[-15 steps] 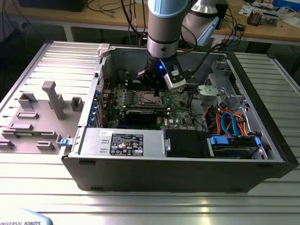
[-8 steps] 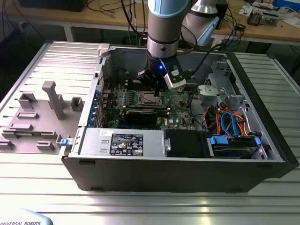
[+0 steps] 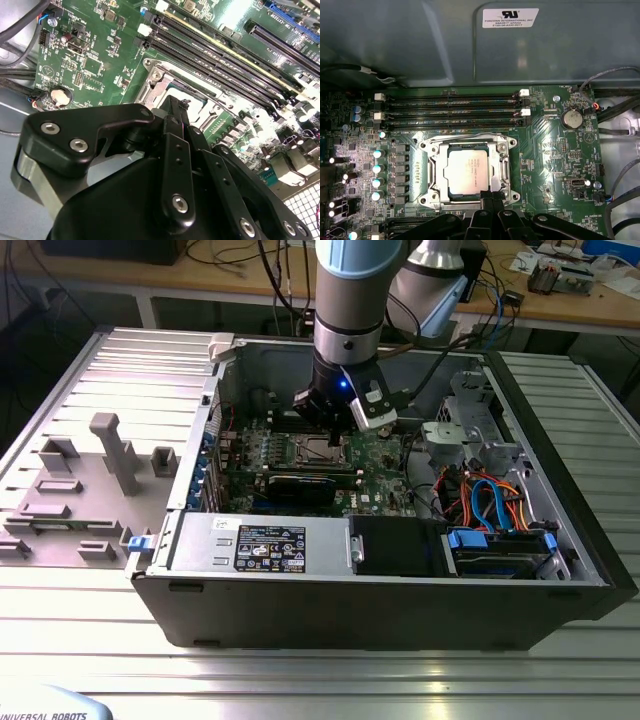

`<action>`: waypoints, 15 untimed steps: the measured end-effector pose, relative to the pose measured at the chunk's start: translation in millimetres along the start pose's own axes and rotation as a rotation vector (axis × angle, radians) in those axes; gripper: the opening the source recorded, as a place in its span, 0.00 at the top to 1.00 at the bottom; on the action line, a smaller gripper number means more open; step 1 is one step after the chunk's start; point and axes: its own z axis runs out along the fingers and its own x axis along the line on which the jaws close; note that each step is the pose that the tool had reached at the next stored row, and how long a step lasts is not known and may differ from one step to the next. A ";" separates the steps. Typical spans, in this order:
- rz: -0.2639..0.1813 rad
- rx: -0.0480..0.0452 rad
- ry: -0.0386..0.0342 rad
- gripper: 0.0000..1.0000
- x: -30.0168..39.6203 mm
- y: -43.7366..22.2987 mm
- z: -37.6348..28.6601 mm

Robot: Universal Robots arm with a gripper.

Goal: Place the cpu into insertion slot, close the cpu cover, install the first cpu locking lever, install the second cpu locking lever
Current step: 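Install the second cpu locking lever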

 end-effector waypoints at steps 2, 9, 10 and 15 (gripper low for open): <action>0.000 0.0000 0.0000 0.89 0.0 0.0 0.0; 0.000 0.0001 0.0000 0.89 0.0 -0.1 0.0; 0.000 0.0001 0.0018 0.89 -0.1 -0.2 0.0; 0.003 -0.0041 0.0217 0.89 -0.8 -7.9 -1.1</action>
